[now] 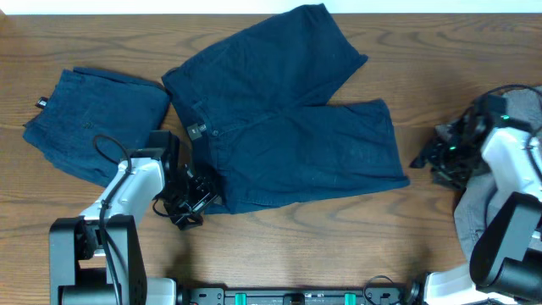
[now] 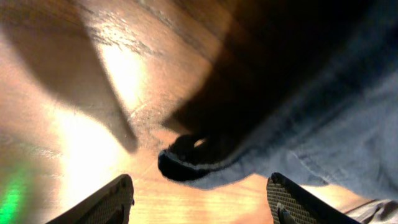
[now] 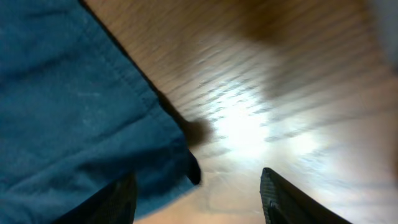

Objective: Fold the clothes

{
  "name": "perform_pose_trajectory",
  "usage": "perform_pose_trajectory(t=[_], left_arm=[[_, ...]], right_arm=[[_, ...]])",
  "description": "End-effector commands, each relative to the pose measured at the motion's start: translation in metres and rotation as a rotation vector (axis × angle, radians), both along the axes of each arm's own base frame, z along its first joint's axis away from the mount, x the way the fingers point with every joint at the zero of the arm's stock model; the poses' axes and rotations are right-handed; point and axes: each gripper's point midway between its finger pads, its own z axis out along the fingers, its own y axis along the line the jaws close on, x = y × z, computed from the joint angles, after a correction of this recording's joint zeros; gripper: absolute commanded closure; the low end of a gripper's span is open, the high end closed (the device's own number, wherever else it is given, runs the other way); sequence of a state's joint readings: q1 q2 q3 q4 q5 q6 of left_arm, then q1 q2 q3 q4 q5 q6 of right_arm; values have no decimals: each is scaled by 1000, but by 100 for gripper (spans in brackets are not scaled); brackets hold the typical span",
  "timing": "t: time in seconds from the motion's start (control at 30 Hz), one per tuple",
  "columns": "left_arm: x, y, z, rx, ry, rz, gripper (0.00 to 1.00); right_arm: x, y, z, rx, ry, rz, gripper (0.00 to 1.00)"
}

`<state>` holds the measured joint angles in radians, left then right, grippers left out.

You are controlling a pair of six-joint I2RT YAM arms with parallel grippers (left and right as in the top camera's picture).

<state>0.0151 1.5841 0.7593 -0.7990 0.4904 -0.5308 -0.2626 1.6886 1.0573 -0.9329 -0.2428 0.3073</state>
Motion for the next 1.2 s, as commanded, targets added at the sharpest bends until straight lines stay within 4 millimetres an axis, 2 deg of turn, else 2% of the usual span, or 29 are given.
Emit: perform_pose_trajectory(t=[0.0,0.13,0.3,0.43,0.57,0.67,0.73,0.9,0.93,1.0,1.03,1.17], left_arm=[[-9,-5,-12,12,45,102,30],[-5,-26,-26,-53,-12,128,30],[-1,-32,-37,-35,-60,140,30],[-1,-30,-39,-21,-64,136,40],[-6,-30,-39,-18,-45,135,42],[-14,-29,-39,-12,-10,135,42],[-18,-28,-39,-9,5,125,42],[-25,-27,-39,-3,36,126,44],[-25,-27,-39,-3,35,126,48],[-25,-27,-39,-4,36,126,67],[-26,-27,-39,-4,37,126,74],[-26,-27,-39,-3,37,126,76]], right_arm=[[-5,24,-13,12,29,-15,38],[-1,48,-23,10,9,-4,36],[-4,63,-31,-27,20,-12,36],[-8,65,-36,-56,33,-28,37],[-21,53,-37,-106,92,-56,37],[-34,30,-36,-176,149,-108,37],[-37,14,-32,-204,160,-150,37],[-40,-9,-13,-198,127,-237,36],[-41,-11,-8,-198,118,-244,36],[-45,-11,-1,-198,111,-250,36],[-46,-10,2,-194,110,-249,36],[-56,0,8,-168,133,-229,34]])
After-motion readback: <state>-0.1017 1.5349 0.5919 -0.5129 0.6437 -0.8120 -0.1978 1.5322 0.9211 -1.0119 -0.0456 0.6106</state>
